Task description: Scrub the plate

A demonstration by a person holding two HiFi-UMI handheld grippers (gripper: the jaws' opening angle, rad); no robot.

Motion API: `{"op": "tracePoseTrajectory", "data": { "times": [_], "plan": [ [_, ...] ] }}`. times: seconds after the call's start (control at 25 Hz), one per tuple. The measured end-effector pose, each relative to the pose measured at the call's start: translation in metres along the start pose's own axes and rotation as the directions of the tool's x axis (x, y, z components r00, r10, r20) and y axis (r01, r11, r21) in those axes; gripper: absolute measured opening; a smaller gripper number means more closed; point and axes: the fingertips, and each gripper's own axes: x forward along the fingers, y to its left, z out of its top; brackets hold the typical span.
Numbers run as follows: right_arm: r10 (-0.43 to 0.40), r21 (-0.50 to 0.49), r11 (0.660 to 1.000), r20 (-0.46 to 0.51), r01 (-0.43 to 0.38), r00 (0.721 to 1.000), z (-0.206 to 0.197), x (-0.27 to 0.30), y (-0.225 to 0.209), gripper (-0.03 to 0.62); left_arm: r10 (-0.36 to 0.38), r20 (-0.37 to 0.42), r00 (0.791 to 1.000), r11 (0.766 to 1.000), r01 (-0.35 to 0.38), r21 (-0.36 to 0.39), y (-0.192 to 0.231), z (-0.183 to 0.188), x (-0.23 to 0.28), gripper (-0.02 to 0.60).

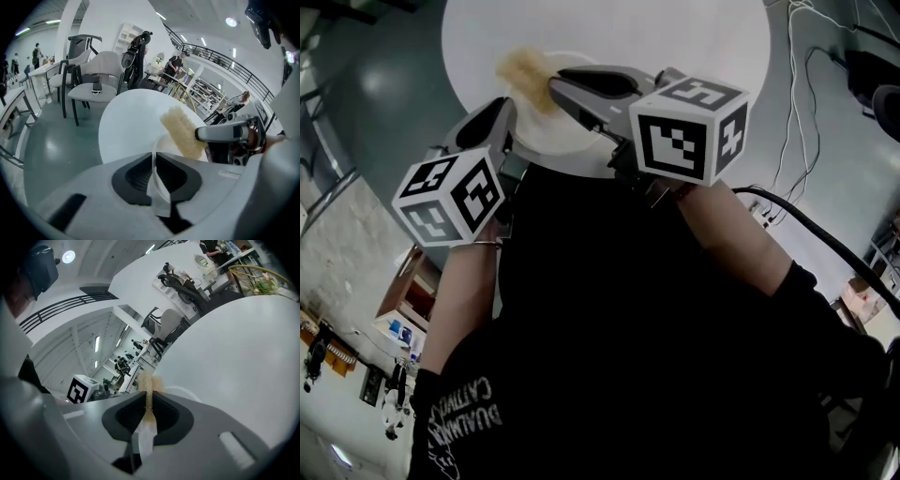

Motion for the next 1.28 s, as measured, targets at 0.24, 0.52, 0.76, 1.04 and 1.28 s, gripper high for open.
{"op": "tracePoseTrajectory", "data": {
  "times": [0.24,0.52,0.76,1.04,1.28],
  "plan": [
    [-0.013,0.023,1.0,-0.057,0.014,0.998,-0.026,0.017,0.009,0.043,-0.01,-0.01,1.0,1.0,0.01,-0.022,-0.001,-0.005,-0.005,0.029],
    [-0.085,0.035,0.996,-0.072,0.088,0.994,-0.036,0.024,-0.004,0.043,-0.03,-0.016,0.999,0.999,0.03,-0.028,0.0,-0.009,-0.008,0.028],
    [-0.122,0.041,0.991,-0.053,0.124,0.991,-0.035,0.022,-0.01,0.043,-0.053,-0.019,0.998,0.998,0.052,-0.02,0.001,-0.007,-0.005,0.028],
    [-0.188,0.062,0.98,-0.009,0.188,0.982,-0.032,0.014,-0.016,0.043,-0.075,-0.024,0.997,0.997,0.075,-0.019,0.006,-0.007,-0.012,0.026],
    [-0.248,0.09,0.965,0.031,0.245,0.968,-0.03,-0.007,-0.031,0.043,-0.082,-0.026,0.996,0.997,0.082,-0.012,0.004,-0.01,-0.013,0.026]
  ]
}}
